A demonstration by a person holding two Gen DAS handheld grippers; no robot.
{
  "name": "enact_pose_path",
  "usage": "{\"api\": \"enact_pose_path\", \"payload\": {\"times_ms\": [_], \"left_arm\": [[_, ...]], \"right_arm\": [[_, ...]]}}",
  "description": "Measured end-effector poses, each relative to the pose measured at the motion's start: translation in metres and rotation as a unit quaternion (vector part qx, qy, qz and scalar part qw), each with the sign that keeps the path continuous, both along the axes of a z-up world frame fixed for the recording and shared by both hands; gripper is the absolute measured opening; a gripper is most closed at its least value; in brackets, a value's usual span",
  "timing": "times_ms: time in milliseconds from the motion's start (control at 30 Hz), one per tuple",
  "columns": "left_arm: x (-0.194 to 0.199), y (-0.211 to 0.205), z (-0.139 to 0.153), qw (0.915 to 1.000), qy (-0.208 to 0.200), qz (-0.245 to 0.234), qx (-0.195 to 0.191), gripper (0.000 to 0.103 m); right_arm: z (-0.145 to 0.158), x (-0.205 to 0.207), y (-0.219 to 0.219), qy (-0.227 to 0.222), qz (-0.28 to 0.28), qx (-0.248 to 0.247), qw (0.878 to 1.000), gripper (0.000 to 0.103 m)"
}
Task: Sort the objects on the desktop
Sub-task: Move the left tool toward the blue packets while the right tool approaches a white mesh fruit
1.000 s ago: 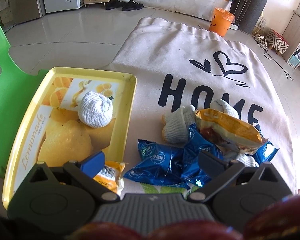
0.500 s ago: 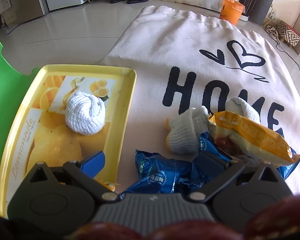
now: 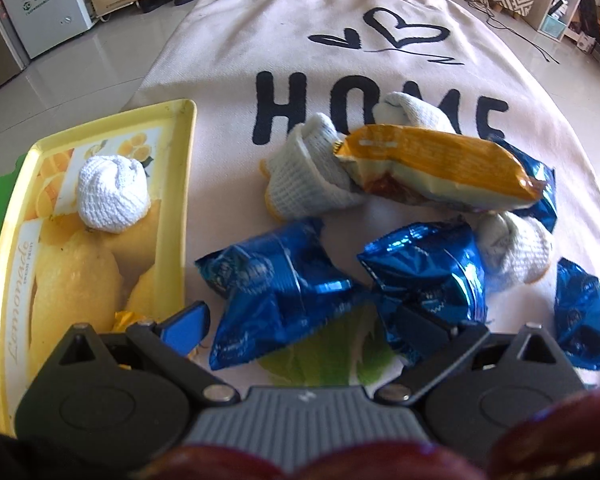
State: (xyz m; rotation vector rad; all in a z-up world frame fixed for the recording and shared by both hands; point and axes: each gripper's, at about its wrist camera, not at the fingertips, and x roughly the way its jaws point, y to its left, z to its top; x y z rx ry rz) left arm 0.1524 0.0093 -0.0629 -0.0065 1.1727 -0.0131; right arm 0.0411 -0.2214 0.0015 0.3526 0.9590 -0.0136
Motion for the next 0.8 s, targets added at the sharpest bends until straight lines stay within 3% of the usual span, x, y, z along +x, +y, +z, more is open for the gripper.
{"api": "enact_pose_path", "payload": {"times_ms": [167,433,600,800], "left_arm": [[-0.026,-0.006,-0.002,0.999,0.013,-0.021,-0.036,0.102],[-0.068,-0.001,-0.006,0.9961,0.034,0.008,-0.081,0.102],[-0.079,0.0,0.002,0.9932,0.011,0.008,-0.115,0.102],[-0.07,0.009,0.004,0.9885,-0.006,0.043,-0.145,0.102]], "right_arm": [[0.002,-0.003,-0.001,-0.007,0.002,-0.002,1.0,0.092],[0.003,-0.007,-0.005,-0.015,0.004,-0.001,1.0,0.092],[0.006,-0.005,-0.006,-0.014,0.012,0.009,1.0,0.092],[0.016,0.008,-0.006,-0.02,0.035,0.023,0.999,0.092]]}}
